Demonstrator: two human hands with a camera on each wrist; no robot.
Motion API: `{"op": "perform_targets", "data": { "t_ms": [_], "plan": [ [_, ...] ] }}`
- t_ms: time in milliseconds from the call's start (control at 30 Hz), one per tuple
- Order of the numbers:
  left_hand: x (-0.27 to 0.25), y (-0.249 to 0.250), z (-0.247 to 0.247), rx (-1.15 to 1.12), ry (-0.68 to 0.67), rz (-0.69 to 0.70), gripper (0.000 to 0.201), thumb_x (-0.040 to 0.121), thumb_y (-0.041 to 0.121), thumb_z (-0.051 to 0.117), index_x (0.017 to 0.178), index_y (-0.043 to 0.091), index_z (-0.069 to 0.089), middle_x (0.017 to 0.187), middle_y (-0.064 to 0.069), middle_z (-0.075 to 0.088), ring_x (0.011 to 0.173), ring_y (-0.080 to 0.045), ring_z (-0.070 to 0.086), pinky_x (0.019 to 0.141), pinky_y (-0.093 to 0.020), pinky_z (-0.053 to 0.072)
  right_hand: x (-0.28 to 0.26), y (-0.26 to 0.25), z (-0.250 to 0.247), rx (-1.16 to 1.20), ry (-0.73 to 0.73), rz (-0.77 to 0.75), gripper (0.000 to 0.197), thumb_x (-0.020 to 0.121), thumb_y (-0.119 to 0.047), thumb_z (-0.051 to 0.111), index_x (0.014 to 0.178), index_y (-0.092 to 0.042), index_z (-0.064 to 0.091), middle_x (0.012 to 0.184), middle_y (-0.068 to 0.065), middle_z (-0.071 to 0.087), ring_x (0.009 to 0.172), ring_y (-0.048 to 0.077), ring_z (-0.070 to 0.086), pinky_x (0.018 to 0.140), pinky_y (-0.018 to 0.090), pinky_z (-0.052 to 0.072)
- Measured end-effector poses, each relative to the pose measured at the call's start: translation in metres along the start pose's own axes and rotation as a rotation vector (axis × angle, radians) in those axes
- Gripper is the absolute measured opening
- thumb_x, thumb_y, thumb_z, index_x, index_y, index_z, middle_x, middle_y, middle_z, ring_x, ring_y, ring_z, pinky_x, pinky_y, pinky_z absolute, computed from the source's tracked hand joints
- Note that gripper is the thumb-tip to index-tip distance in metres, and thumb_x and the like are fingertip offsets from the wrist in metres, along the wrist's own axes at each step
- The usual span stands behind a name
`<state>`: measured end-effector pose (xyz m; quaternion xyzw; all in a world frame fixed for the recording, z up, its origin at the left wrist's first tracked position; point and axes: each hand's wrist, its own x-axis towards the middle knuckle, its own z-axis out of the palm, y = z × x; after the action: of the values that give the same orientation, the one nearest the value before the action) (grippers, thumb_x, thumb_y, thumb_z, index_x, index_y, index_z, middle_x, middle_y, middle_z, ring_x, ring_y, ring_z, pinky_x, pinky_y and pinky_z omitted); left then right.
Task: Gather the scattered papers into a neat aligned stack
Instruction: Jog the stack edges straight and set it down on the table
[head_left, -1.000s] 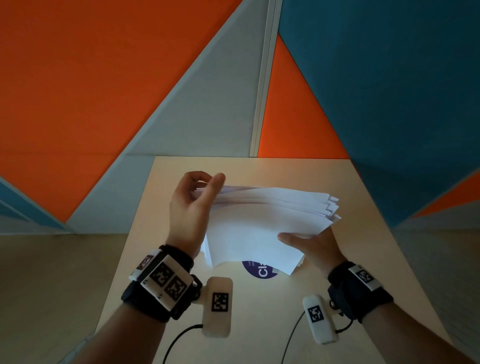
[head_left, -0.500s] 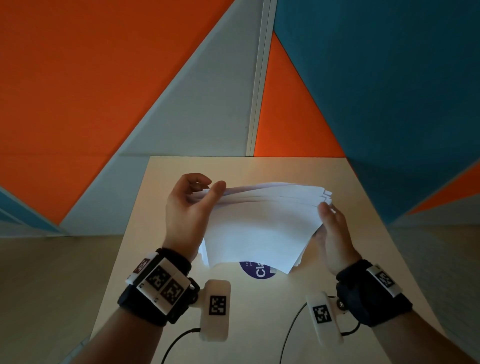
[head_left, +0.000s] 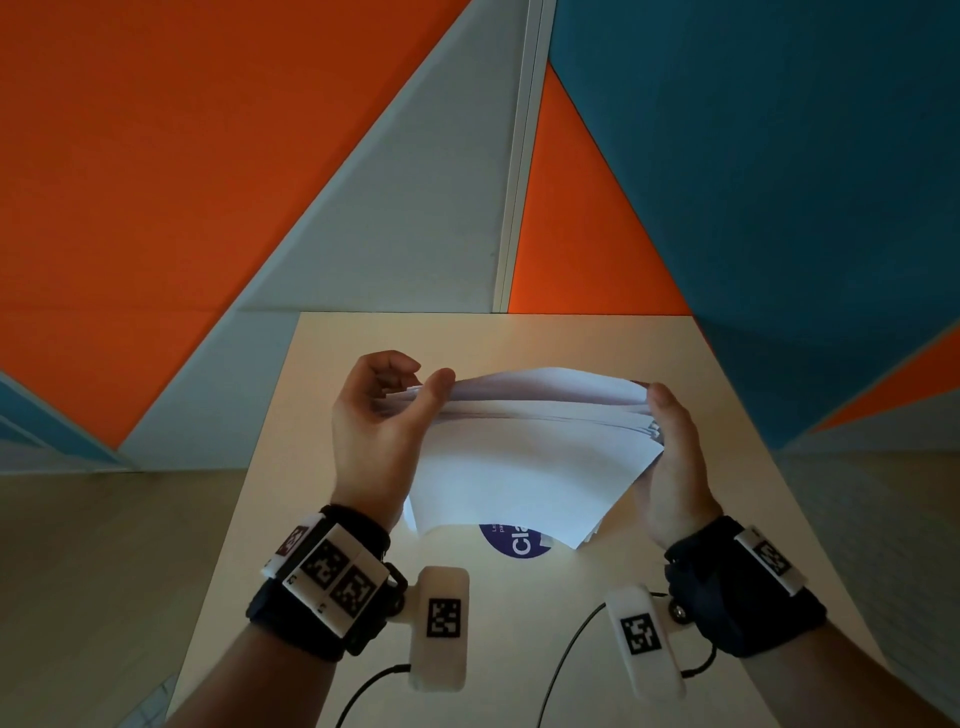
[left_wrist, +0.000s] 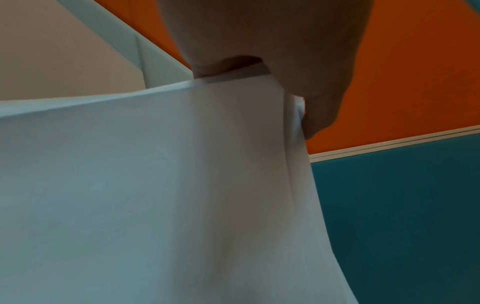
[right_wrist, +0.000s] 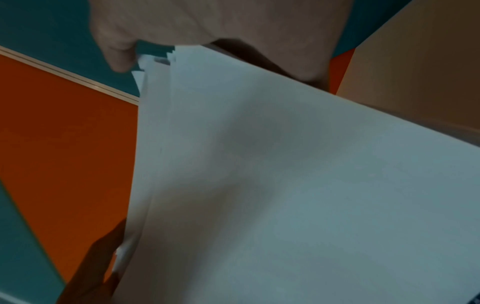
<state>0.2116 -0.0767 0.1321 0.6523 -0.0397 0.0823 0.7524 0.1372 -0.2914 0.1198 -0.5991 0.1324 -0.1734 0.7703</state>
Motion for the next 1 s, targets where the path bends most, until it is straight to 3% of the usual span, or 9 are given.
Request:
{"op": "perform_targets", "data": {
  "t_ms": [100,233,367,533,600,733,867,933,1000],
  "plan": [
    [-0.001,-0.002,0.001,-0.004,0.019,0.001,0.029,0.067,0.034,0.079,0.085,0.019,0.061,0.083,0.002,0.058,0.077,-0.013,0.056,0.071,-0.029,0.045,-0.001,0.002,0.003,-0.058,0.004,-0.043,0.079,0.059,-0.077,0.07,0.099,-0.009,0.064,0.095,0.017,0.06,0.087,0.027,0.06,0.073,0.039,0.045],
    [-0.001,-0.005,0.003,0.023,0.058,0.024,0.024,0.069,0.034,0.078,0.081,0.02,0.062,0.083,0.0,0.061,0.08,-0.015,0.058,0.075,-0.029,0.045,0.001,0.003,0.003,-0.042,0.066,-0.022,0.048,0.064,-0.057,0.07,0.085,-0.014,0.064,0.086,0.013,0.056,0.079,0.024,0.056,0.068,0.034,0.041],
    [0.0,-0.005,0.004,0.046,0.058,0.046,0.015,0.073,0.022,0.074,0.08,0.016,0.062,0.08,0.001,0.06,0.076,-0.012,0.056,0.072,-0.023,0.044,0.002,0.004,0.001,-0.046,0.054,-0.032,0.045,0.068,-0.047,0.058,0.09,-0.008,0.062,0.086,0.01,0.062,0.078,0.023,0.061,0.061,0.028,0.046],
    [0.0,-0.005,0.003,0.04,0.045,0.052,0.003,0.076,0.014,0.063,0.076,0.016,0.061,0.073,0.009,0.06,0.071,-0.004,0.056,0.068,-0.015,0.043,0.006,0.007,0.0,-0.067,0.127,-0.06,0.027,0.064,-0.039,0.062,0.075,-0.014,0.066,0.077,-0.003,0.064,0.078,0.019,0.058,0.068,0.031,0.042],
    [0.0,-0.006,0.003,0.024,0.041,0.051,0.008,0.077,0.01,0.059,0.074,0.017,0.061,0.07,0.013,0.06,0.071,-0.004,0.055,0.068,-0.014,0.043,0.007,0.01,-0.003,-0.069,0.132,-0.065,0.017,0.068,-0.033,0.062,0.072,-0.017,0.067,0.077,-0.006,0.066,0.082,0.019,0.058,0.072,0.033,0.041],
    [-0.002,-0.006,0.006,0.013,-0.014,0.06,0.012,0.08,0.009,0.056,0.074,0.018,0.06,0.069,0.016,0.058,0.071,-0.004,0.052,0.067,-0.011,0.041,0.004,0.012,-0.002,-0.146,0.087,-0.116,0.023,0.072,-0.038,0.064,0.076,-0.016,0.067,0.079,-0.005,0.066,0.082,0.019,0.059,0.073,0.029,0.044],
    [0.0,-0.008,0.0,0.044,-0.06,0.055,0.002,0.079,0.012,0.062,0.078,0.014,0.062,0.074,0.011,0.061,0.075,-0.009,0.056,0.071,-0.022,0.045,0.004,0.011,-0.002,-0.155,0.084,-0.136,0.018,0.068,-0.031,0.069,0.073,-0.014,0.066,0.075,-0.006,0.064,0.079,0.016,0.058,0.071,0.023,0.045],
    [0.001,-0.01,-0.004,0.049,-0.06,0.044,0.003,0.077,0.013,0.063,0.08,0.013,0.063,0.076,0.009,0.062,0.076,-0.009,0.057,0.072,-0.02,0.043,0.004,0.01,-0.004,-0.146,0.087,-0.14,0.01,0.07,-0.024,0.068,0.072,-0.014,0.065,0.074,-0.006,0.064,0.079,0.015,0.057,0.071,0.022,0.045],
    [0.0,-0.013,-0.005,0.022,-0.06,0.02,0.004,0.077,0.014,0.063,0.081,0.013,0.063,0.076,0.01,0.063,0.077,-0.01,0.057,0.074,-0.022,0.043,0.004,0.011,-0.003,-0.157,0.075,-0.158,0.017,0.07,-0.028,0.068,0.073,-0.012,0.064,0.074,-0.003,0.062,0.077,0.014,0.055,0.07,0.018,0.045]
  ]
}}
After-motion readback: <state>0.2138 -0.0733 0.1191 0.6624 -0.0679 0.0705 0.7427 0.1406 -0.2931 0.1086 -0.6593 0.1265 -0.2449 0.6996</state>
